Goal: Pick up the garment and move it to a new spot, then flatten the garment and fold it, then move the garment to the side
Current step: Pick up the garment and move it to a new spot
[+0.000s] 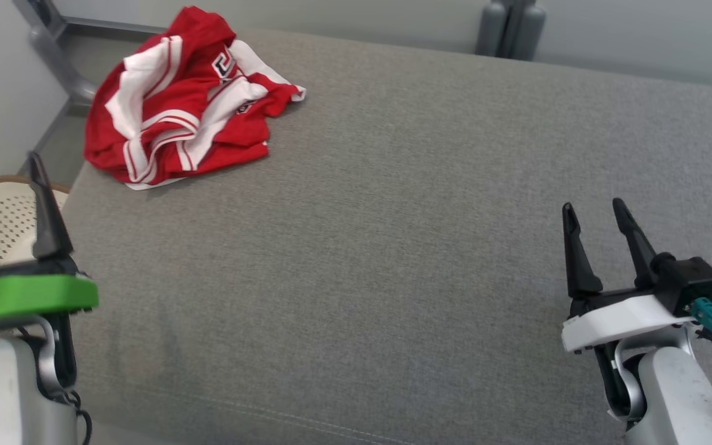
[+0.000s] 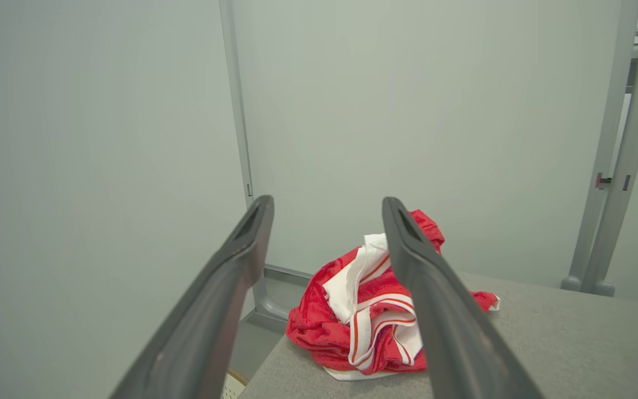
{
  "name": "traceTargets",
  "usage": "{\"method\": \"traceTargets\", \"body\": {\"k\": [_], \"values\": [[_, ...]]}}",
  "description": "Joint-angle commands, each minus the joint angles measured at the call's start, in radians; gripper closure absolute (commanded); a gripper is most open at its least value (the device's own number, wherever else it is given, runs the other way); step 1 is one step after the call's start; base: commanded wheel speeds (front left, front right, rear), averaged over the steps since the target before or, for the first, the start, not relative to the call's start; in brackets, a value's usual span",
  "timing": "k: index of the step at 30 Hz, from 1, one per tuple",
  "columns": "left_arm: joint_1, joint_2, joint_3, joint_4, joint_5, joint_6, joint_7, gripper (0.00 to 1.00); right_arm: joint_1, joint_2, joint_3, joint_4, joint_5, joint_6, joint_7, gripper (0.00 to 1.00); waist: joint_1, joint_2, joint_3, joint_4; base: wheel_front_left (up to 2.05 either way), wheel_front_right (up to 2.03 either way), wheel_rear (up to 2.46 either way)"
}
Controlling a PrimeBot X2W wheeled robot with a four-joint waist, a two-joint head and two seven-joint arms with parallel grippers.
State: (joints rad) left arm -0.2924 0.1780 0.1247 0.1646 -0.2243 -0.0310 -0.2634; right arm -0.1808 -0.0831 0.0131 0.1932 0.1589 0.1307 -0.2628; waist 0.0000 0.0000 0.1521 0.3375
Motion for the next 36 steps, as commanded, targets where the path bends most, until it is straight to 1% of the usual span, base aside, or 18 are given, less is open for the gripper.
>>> {"method": "traceTargets", "body": {"k": [1, 5, 6, 12, 17, 24, 26, 30, 33, 36], "values": [[-0.052, 0.016, 0.012, 0.004, -0.006, -0.006, -0.001, 0.00, -0.024, -0.011, -0.011, -0.012, -0.012, 0.000, -0.002, 0.00, 0.0000, 0.0000, 0.117, -0.120, 0.00, 0.00, 0.00], [-0.148, 0.059, 0.060, 0.015, -0.028, -0.013, -0.001, 0.00, -0.052, -0.026, -0.042, -0.040, -0.025, 0.000, -0.002, 0.00, 0.0000, 0.0000, 0.189, -0.196, 0.00, 0.00, 0.00], [-0.192, 0.081, 0.072, 0.029, -0.036, -0.019, -0.001, 0.00, -0.062, -0.035, -0.064, -0.056, -0.031, 0.000, -0.002, 0.00, 0.0000, 0.0000, 0.223, -0.227, 0.00, 0.00, 0.00], [-0.314, 0.149, 0.079, 0.101, -0.047, -0.041, 0.005, 0.00, -0.071, -0.057, -0.133, -0.104, -0.045, 0.000, 0.001, 0.00, 0.0000, 0.0000, 0.307, -0.290, 0.00, 0.00, 0.00], [-0.420, 0.191, 0.073, 0.164, -0.056, -0.051, 0.014, 0.00, -0.059, -0.067, -0.180, -0.156, -0.053, 0.000, 0.014, 0.00, 0.0000, 0.0000, 0.371, -0.309, 0.00, 0.00, 0.00], [-0.539, 0.243, 0.045, 0.275, -0.054, -0.068, 0.049, 0.00, -0.040, -0.064, -0.206, -0.212, -0.059, 0.000, 0.029, 0.00, 0.0000, 0.0000, 0.425, -0.323, 0.00, 0.00, 0.00], [-0.565, 0.251, 0.037, 0.313, -0.066, -0.074, 0.071, 0.00, -0.040, -0.065, -0.210, -0.221, -0.059, 0.000, 0.032, 0.00, 0.0000, 0.0000, 0.433, -0.326, 0.00, 0.00, 0.00], [-0.604, 0.289, 0.012, 0.391, -0.057, -0.082, 0.120, 0.00, -0.044, -0.063, -0.215, -0.235, -0.058, 0.000, 0.035, 0.00, 0.0000, 0.0000, 0.448, -0.332, 0.00, 0.00, 0.00], [-0.624, 0.321, -0.005, 0.467, -0.039, -0.081, 0.169, 0.00, -0.048, -0.059, -0.213, -0.238, -0.057, 0.000, 0.035, 0.00, 0.0000, 0.0000, 0.454, -0.338, 0.00, 0.00, 0.00], [-0.640, 0.337, -0.022, 0.539, -0.038, -0.081, 0.225, 0.00, -0.052, -0.054, -0.213, -0.234, -0.055, 0.000, 0.034, 0.00, 0.0000, 0.0000, 0.456, -0.341, 0.00, 0.00, 0.00]]}}
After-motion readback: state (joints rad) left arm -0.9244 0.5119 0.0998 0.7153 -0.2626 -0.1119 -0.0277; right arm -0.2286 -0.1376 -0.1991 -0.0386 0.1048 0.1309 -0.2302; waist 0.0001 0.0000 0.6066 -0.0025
